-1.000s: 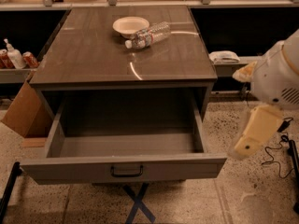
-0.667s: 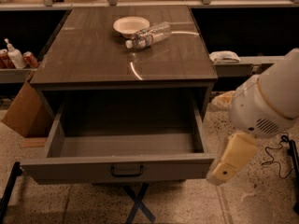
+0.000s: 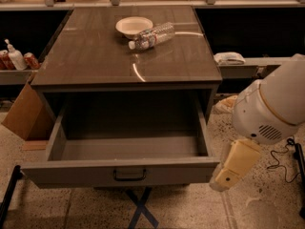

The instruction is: Close top drawer

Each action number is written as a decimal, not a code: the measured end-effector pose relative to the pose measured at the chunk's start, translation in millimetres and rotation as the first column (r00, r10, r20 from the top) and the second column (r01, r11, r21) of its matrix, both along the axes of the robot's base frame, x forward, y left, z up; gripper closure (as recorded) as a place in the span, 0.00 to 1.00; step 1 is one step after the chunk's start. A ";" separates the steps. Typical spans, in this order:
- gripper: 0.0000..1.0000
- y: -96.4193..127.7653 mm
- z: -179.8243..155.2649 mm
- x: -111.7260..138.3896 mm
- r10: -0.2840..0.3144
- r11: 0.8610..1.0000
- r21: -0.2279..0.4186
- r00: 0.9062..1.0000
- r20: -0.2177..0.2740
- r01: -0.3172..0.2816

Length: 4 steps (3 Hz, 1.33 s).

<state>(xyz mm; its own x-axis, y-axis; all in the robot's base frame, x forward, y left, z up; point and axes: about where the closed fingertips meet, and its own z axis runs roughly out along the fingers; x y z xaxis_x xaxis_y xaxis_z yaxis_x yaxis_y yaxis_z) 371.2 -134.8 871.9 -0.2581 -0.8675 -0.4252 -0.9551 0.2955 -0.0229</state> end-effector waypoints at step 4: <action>0.95 56.7 -92.7 -2.7 0.024 0.997 0.077 0.992 -0.124 -0.015</action>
Offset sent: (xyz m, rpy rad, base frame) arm 0.0053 0.0408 -0.0659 0.0394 0.1017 0.0495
